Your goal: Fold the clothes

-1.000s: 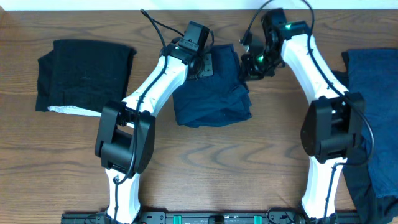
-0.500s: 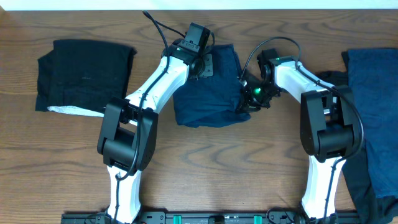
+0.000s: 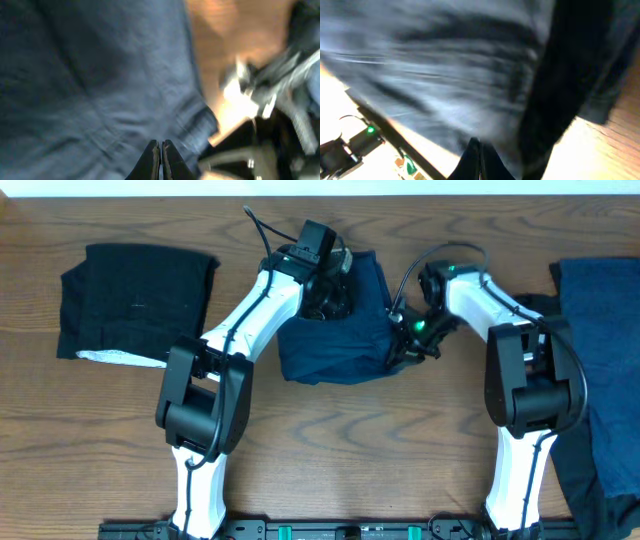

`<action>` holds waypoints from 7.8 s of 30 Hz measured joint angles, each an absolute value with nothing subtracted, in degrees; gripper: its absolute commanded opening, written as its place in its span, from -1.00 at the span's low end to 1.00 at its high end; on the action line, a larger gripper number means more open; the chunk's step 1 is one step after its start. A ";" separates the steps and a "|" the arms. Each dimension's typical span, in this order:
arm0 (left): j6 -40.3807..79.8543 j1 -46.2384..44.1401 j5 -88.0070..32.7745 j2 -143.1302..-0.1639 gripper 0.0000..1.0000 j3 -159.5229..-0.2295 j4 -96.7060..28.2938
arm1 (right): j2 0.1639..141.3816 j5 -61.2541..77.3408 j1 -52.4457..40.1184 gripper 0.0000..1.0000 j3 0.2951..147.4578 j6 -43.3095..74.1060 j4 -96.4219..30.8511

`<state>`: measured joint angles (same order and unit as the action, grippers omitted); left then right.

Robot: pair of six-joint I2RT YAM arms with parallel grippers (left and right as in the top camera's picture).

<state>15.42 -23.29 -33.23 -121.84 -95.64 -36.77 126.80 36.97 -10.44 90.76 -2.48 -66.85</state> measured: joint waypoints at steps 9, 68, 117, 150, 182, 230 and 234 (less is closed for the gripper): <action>10.98 -20.12 -42.17 -121.84 -0.88 -94.70 -39.31 | 126.85 38.04 -8.97 -0.98 101.78 -2.61 -54.30; 6.98 -12.34 -34.02 -118.65 -0.77 -89.27 -24.56 | 119.13 46.78 -11.64 -0.98 101.06 -3.42 -59.57; 10.72 -10.92 -28.69 -121.47 -0.77 -89.86 -17.76 | 119.57 50.61 -7.86 -0.98 70.74 3.53 -45.63; 16.53 -12.80 -25.08 -108.29 -0.42 -90.15 -44.03 | 116.14 47.31 1.61 0.69 81.21 2.44 -49.10; 22.33 -26.02 -19.92 -109.12 -0.40 -71.29 -41.58 | 115.66 24.58 11.00 0.99 82.37 2.52 -42.78; 29.89 -27.90 -3.44 -111.37 -0.88 -82.52 -35.62 | 115.63 23.90 11.00 0.98 82.37 2.50 -42.78; 30.98 -28.62 -7.66 -114.78 -0.88 -82.52 -35.16 | 115.66 23.92 11.00 0.99 82.37 2.50 -42.78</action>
<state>30.98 -28.62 -7.66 -114.78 -82.52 -35.16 115.66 23.92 11.00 82.37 2.50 -42.78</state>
